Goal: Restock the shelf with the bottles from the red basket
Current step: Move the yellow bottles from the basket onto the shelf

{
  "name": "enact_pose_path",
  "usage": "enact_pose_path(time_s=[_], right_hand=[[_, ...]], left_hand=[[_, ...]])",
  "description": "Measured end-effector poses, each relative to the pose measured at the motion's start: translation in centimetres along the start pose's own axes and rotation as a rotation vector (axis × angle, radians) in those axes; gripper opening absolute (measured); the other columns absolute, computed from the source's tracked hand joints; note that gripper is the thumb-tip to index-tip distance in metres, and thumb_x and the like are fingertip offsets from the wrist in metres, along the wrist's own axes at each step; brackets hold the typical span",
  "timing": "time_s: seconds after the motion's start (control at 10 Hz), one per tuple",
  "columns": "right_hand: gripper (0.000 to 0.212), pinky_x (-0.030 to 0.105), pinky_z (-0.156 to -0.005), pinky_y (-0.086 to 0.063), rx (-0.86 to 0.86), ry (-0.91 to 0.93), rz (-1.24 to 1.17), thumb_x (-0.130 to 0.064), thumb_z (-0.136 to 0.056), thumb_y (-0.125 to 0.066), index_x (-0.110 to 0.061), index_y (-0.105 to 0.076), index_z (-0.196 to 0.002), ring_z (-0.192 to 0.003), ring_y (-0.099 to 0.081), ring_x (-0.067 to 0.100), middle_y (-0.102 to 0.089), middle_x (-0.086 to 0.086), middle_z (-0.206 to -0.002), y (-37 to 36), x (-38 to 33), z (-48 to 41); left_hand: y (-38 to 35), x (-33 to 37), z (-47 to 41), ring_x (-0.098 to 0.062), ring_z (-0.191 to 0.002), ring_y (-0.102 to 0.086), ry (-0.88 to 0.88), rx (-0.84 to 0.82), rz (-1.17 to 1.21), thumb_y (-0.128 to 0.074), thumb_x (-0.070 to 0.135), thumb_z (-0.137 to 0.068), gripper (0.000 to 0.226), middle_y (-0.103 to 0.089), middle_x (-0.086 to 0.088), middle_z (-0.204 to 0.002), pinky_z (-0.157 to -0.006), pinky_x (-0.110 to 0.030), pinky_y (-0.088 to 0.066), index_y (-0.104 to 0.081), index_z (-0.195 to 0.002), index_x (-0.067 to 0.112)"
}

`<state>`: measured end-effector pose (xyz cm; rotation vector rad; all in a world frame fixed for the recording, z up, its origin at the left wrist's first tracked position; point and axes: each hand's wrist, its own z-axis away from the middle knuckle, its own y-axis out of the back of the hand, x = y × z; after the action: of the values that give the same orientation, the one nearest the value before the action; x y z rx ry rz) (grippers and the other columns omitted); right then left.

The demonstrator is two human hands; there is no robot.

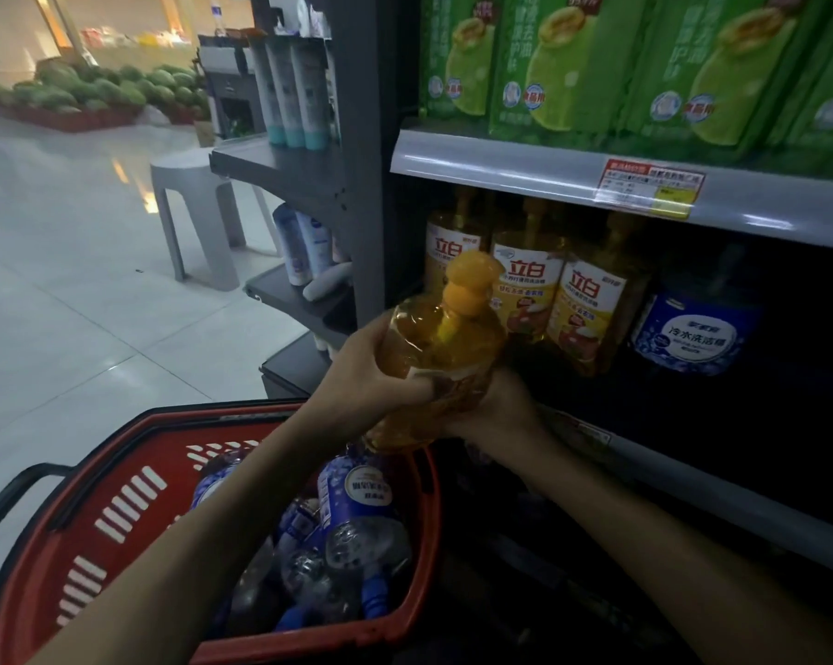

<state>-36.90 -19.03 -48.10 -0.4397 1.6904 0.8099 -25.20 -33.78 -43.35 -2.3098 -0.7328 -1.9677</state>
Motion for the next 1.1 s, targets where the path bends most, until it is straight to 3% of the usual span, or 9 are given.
enact_pose_path(time_s=[0.2,0.3,0.4,0.5,0.6,0.7,0.8,0.9,1.1], right_hand=[[0.036,0.0,-0.073,-0.045,0.121,0.021,0.052,-0.021,-0.074,-0.088,-0.035,-0.061,-0.094,-0.078,-0.06,-0.013,-0.063,-0.021,-0.097,1.0,0.8,-1.5],[0.064,0.001,-0.088,-0.041,0.27,0.096,0.083,-0.055,-0.065,-0.083,-0.026,-0.058,-0.117,-0.096,-0.057,-0.013,-0.063,-0.011,-0.117,0.1,2.4,-3.2],[0.046,0.012,-0.089,-0.051,0.347,0.074,0.11,-0.024,-0.074,-0.087,-0.027,-0.061,-0.112,-0.09,-0.06,-0.003,-0.065,-0.01,-0.104,0.3,2.8,-4.0],[0.069,-0.004,-0.089,-0.035,0.586,0.203,0.241,-0.034,-0.067,-0.095,-0.016,-0.063,-0.125,-0.105,-0.054,-0.003,-0.062,-0.015,-0.109,0.3,2.3,-5.0],[0.085,-0.006,-0.091,-0.027,0.578,0.228,0.214,-0.037,-0.065,-0.094,-0.017,-0.055,-0.139,-0.12,-0.048,-0.003,-0.06,-0.013,-0.123,-0.3,1.9,-6.1],[0.083,0.01,-0.097,-0.034,0.618,0.221,0.219,-0.039,-0.067,-0.09,-0.017,-0.055,-0.139,-0.127,-0.054,0.011,-0.065,-0.003,-0.131,-0.3,1.8,-6.7],[0.084,0.017,-0.096,-0.041,0.621,0.194,0.152,-0.035,-0.065,-0.094,-0.021,-0.055,-0.138,-0.123,-0.054,0.006,-0.064,-0.006,-0.13,-0.5,1.8,-7.2],[0.08,0.002,-0.083,-0.04,0.605,0.142,0.059,-0.031,-0.062,-0.097,-0.03,-0.056,-0.131,-0.106,-0.052,-0.019,-0.061,-0.024,-0.116,-0.3,1.3,-7.6],[0.071,0.028,-0.085,-0.058,0.6,0.042,0.005,-0.019,-0.064,-0.095,-0.027,-0.061,-0.125,-0.108,-0.065,0.007,-0.069,-0.011,-0.115,-0.3,1.2,-9.1]], left_hand=[[0.3,0.2,-2.4,-0.006,-0.125,-0.046,-0.099,-0.061,-0.286,-0.086,0.049,-0.059,0.083,-0.039,0.006,-0.136,-0.094,-0.007,-0.043,-0.053,-0.135,0.04],[0.8,-0.5,-3.4,-0.014,-0.133,-0.042,-0.147,-0.053,-0.369,-0.091,0.041,-0.064,0.084,-0.039,0.01,-0.134,-0.107,-0.021,-0.043,-0.047,-0.135,0.051],[0.7,-1.3,-4.1,-0.013,-0.132,-0.043,-0.215,0.048,-0.41,-0.097,0.033,-0.068,0.086,-0.041,0.03,-0.125,-0.104,-0.026,-0.045,-0.047,-0.135,0.054],[0.6,-2.0,-4.8,-0.014,-0.128,-0.047,-0.223,0.151,-0.369,-0.092,0.05,-0.064,0.083,-0.053,0.012,-0.128,-0.098,-0.026,-0.049,-0.051,-0.136,0.046],[0.4,-2.6,-5.7,-0.009,-0.126,-0.057,-0.228,0.182,-0.293,-0.093,0.048,-0.065,0.083,-0.061,0.005,-0.135,-0.097,-0.023,-0.052,-0.056,-0.138,0.035],[-0.4,-2.9,-6.6,-0.002,-0.115,-0.066,-0.172,0.222,-0.112,-0.094,0.012,-0.069,0.08,-0.068,0.007,-0.129,-0.091,-0.017,-0.054,-0.059,-0.14,0.017],[-0.8,-3.8,-7.5,-0.007,-0.118,-0.067,-0.138,0.264,-0.028,-0.09,0.001,-0.073,0.075,-0.071,0.004,-0.127,-0.103,-0.033,-0.056,-0.06,-0.14,0.011],[-1.0,-4.0,-8.1,-0.01,-0.121,-0.066,-0.128,0.305,0.022,-0.09,0.004,-0.074,0.072,-0.069,0.005,-0.129,-0.105,-0.041,-0.056,-0.059,-0.139,0.014],[-1.2,-3.6,-9.5,-0.008,-0.115,-0.067,-0.046,0.419,0.103,-0.09,0.016,-0.078,0.053,-0.068,0.013,-0.118,-0.102,-0.041,-0.057,-0.061,-0.121,0.023]])
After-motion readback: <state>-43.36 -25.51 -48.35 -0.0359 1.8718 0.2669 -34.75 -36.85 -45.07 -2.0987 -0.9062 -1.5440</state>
